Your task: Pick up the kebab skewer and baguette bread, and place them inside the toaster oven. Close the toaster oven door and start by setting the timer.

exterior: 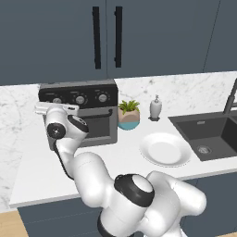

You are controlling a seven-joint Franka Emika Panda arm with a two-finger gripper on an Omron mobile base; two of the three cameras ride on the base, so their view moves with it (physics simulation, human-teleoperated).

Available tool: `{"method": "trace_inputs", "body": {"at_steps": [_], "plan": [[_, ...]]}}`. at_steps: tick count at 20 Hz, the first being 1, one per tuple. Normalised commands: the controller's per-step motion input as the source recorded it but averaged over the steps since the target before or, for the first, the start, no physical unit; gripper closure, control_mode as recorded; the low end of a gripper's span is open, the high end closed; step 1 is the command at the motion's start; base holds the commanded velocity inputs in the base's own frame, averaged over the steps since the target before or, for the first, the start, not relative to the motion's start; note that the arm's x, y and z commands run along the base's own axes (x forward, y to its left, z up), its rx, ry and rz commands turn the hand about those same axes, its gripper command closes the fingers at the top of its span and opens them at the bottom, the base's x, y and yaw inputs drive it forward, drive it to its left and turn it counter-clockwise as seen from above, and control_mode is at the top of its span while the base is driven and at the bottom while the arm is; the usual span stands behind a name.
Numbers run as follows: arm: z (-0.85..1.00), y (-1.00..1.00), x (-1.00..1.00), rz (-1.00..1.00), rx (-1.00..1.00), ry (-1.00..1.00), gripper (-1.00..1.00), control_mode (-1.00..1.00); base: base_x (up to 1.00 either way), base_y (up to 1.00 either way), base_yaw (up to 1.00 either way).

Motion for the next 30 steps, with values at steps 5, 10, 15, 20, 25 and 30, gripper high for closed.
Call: {"method": "trace_inputs", "body": {"at_steps": [5,10,15,20,25,30], "plan": [[0.00,0.01,0.00,0.00,0.00,-0.01,-1.00,-1.00,0.00,0.00,0.00],[0.00,0.10,0.00,0.00,-0.01,-0.02,-1.00,-1.00,0.00,0.00,0.00],[0.00,0.16,0.00,0.00,-0.03,-0.03,-1.00,-1.00,0.00,0.00,0.00],[0.00,0.16,0.00,0.00,-0.03,-0.04,-1.00,-1.00,0.00,0.00,0.00],[0.00,0.10,0.01,0.00,0.00,-0.03,-1.00,-1.00,0.00,0.00,0.00],[0.01,0.05,0.00,0.00,0.00,-0.03,-1.00,-1.00,0.00,0.00,0.00]]}}
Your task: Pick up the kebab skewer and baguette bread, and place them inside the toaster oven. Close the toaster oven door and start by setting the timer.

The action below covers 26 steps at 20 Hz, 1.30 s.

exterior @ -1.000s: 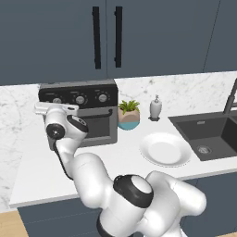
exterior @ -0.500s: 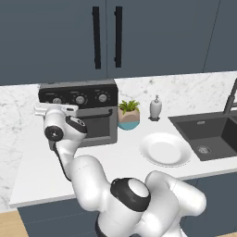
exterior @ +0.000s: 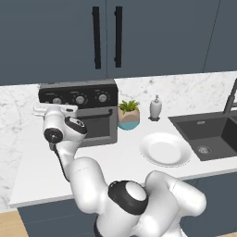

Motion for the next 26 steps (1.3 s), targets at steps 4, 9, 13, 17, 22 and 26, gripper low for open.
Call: {"method": "trace_inputs", "body": {"at_steps": [4,9,13,17,22,26], "plan": [[0.10,0.00,0.00,0.00,-0.02,-0.04,-1.00,-1.00,0.00,0.00,0.00],[0.03,0.00,0.00,0.00,-0.01,-0.01,-1.00,-1.00,0.00,0.00,0.00],[0.00,0.01,0.00,0.00,-0.01,0.00,-1.00,-1.00,0.00,0.00,0.00],[0.00,0.00,0.00,0.00,-0.01,0.00,-1.00,-1.00,0.00,0.00,0.00],[0.00,0.00,0.00,0.00,-0.01,0.00,-1.00,-1.00,0.00,0.00,0.00],[0.00,0.00,0.00,0.00,-0.02,-0.03,1.00,-1.00,0.00,0.00,0.00]]}}
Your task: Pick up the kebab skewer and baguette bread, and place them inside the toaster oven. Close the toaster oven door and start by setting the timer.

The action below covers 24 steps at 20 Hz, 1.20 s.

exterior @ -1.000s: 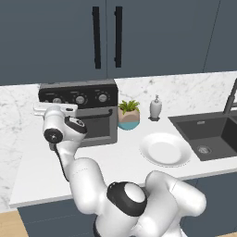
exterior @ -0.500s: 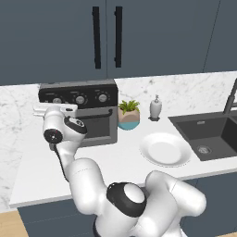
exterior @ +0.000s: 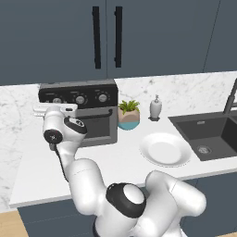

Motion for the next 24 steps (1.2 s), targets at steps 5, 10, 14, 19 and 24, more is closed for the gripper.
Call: {"method": "trace_inputs", "body": {"at_steps": [5,10,14,19,24], "plan": [[0.00,0.00,0.00,0.00,-0.02,-0.03,1.00,-1.00,0.00,0.00,0.00],[0.00,0.00,0.00,0.00,-0.01,-0.01,1.00,-1.00,0.00,0.00,0.00],[0.00,0.00,0.00,0.00,0.00,0.00,1.00,-1.00,0.00,0.00,0.00],[0.03,0.00,0.00,0.00,0.00,0.00,1.00,-1.00,0.00,0.00,0.00],[0.09,0.00,0.00,-0.02,0.07,0.00,1.00,-1.00,0.00,0.00,0.00]]}}
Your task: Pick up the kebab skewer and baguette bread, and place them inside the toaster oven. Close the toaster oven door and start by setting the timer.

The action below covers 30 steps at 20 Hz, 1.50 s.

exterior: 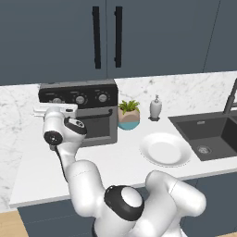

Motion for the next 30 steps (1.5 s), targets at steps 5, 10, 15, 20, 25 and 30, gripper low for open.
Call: {"method": "trace_inputs", "body": {"at_steps": [5,10,15,20,25,30], "plan": [[0.11,0.00,0.00,-0.06,0.15,0.00,1.00,-1.00,0.00,0.00,0.00],[0.13,0.00,0.00,-0.09,0.22,0.00,1.00,-1.00,0.00,0.00,0.00],[0.12,0.00,0.11,-0.09,0.24,0.00,1.00,-1.00,0.00,0.00,0.00],[0.13,0.00,0.32,-0.10,0.26,0.00,1.00,-1.00,0.00,0.00,0.00],[0.04,0.00,0.38,-0.09,0.28,0.00,1.00,-1.00,0.00,0.00,0.00],[0.00,0.00,0.20,-0.07,0.31,0.00,1.00,-1.00,0.00,0.00,0.00]]}}
